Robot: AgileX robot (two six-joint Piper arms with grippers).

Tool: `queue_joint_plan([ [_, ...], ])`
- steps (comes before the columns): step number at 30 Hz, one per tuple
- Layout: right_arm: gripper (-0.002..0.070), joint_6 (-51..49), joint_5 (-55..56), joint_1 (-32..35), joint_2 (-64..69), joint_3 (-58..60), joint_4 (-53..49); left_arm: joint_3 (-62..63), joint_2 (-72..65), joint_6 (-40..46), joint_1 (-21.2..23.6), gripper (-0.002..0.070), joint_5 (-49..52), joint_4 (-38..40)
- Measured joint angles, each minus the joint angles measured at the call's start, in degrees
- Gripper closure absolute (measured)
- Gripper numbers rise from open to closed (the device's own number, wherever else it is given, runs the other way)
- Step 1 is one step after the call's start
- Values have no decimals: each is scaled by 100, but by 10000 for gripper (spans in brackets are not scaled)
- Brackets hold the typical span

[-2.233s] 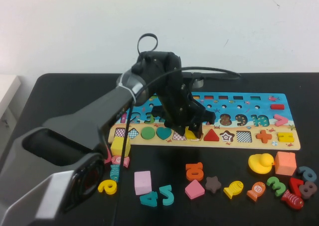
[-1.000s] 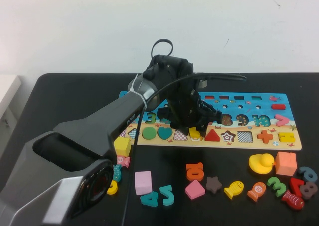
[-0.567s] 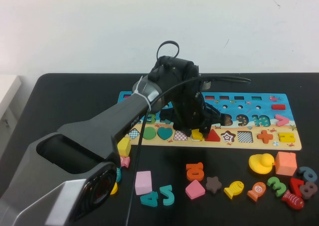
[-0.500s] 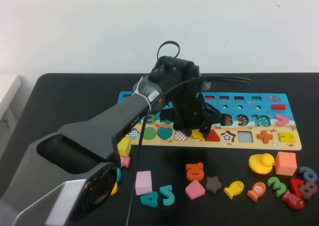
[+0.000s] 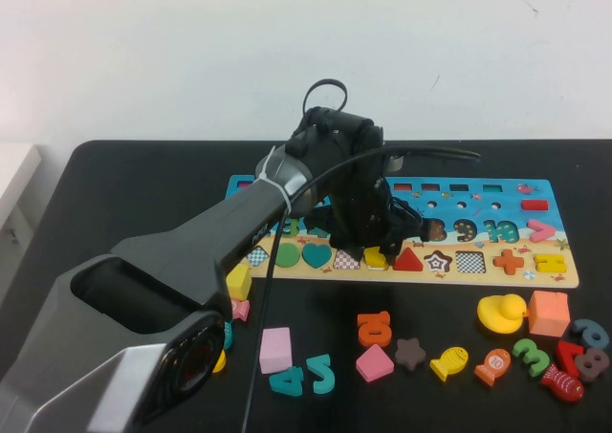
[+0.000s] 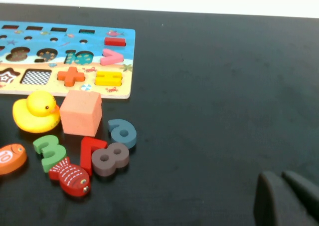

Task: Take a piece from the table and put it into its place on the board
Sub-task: Place the "Pentagon" into the hole of the Pentagon

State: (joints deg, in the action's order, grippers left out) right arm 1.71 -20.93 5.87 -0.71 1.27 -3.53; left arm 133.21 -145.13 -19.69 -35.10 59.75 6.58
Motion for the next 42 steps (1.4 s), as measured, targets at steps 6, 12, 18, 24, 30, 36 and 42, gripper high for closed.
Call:
queue_joint_plan([
  [6,658,0,0,0,0,0,0,0,0,-67,0,354,20,-63],
  [12,658,0,0,0,0,0,0,0,0,-134,-8,354,20,-51],
  [18,657,0,0,0,0,0,0,0,0,-143,-8,354,48,3],
  [24,658,0,0,0,0,0,0,0,0,-157,-8,354,60,17],
  [30,658,0,0,0,0,0,0,0,0,-242,-8,354,71,17],
  [36,657,0,0,0,0,0,0,0,0,-335,-8,354,71,17],
  [42,658,0,0,0,0,0,0,0,-9,-315,-8,290,148,18],
])
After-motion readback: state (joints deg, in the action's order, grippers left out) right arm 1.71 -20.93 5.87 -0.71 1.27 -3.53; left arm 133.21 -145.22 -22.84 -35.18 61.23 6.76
